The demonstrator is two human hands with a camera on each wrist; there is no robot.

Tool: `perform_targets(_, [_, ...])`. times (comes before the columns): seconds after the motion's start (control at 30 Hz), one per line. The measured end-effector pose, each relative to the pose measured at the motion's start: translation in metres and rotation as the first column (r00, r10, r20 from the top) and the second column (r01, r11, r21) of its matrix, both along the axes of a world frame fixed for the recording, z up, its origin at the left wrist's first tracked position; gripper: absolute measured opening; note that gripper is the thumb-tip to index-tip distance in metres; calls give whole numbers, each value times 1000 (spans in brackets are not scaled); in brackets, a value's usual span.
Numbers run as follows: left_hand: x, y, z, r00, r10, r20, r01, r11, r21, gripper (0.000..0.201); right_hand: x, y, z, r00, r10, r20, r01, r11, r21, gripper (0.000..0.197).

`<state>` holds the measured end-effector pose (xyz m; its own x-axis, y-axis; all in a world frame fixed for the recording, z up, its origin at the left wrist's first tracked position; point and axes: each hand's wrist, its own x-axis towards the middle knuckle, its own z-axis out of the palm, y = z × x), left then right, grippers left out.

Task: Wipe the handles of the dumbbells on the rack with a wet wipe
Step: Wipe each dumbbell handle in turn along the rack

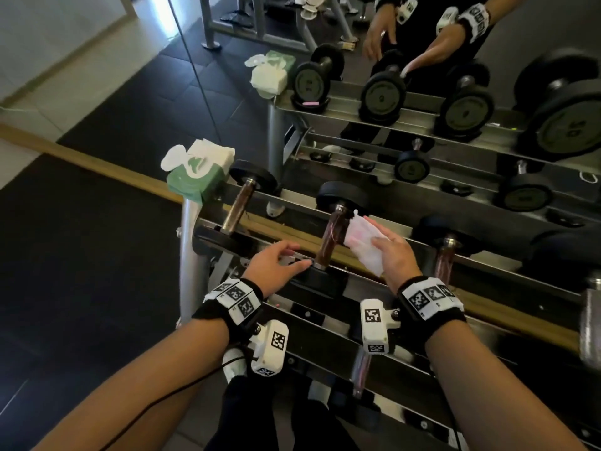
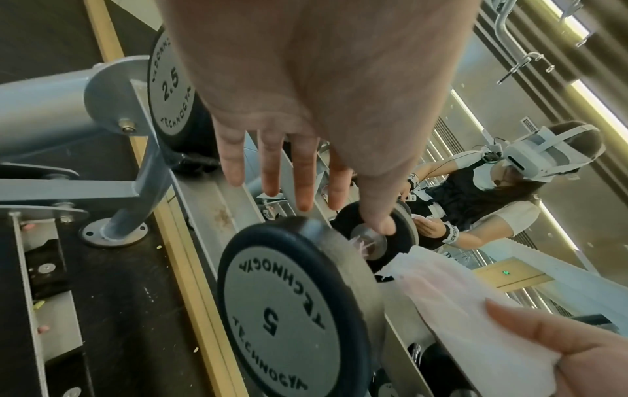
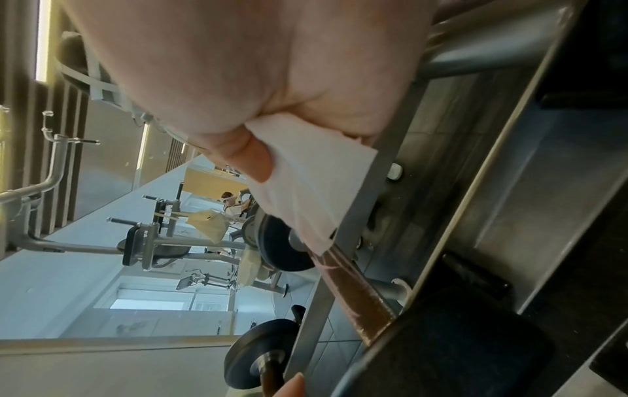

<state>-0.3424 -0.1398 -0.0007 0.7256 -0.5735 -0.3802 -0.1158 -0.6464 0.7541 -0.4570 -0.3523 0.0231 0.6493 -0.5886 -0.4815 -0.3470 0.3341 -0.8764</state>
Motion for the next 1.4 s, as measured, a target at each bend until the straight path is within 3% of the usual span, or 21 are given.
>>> perform_targets(0.3, [-4,-7,-15,997,-35,-67,37,999,25,42,23,-4,-49,996,-9,-91,10,1000,10,42])
perform_targets(0.4, [2,-7,-16,993,-29,-116,32,999,25,39,34,0,-57,999,-7,-54,10,998,62,41])
perform_targets(0.5, [5,-7,-16,988,-35,-149,39,999,19,26,44,1,-58,999,0,-43,4,996,86,40])
perform_targets(0.7, [6,-6,-17,986,-33,-164,35,999,8,22,29,23,-46,994,105,9,-106,982,154,26])
perform_targets(0.8, [6,-6,-15,981,-49,-190,49,999,-3,21,6,32,-48,961,277,-10,-274,956,105,30])
perform_targets(0.9, [5,-6,-13,980,-48,-193,48,999,-4,22,-3,25,-52,936,351,-4,-351,936,25,28])
perform_targets(1.07, [3,-5,-12,981,-36,-189,34,999,-13,21,25,5,-43,981,190,46,-190,982,-6,28])
perform_targets(1.2, [3,-4,-14,985,-28,-172,29,1000,4,26,32,21,-49,979,205,-12,-203,975,85,43])
perform_targets(1.33, [2,-3,-14,987,-20,-160,20,1000,-1,28,0,35,-67,913,386,-130,-403,901,-159,31])
perform_targets(1.4, [1,-2,-15,987,-14,-159,14,1000,-3,27,-11,35,-65,869,468,-163,-491,857,-158,31])
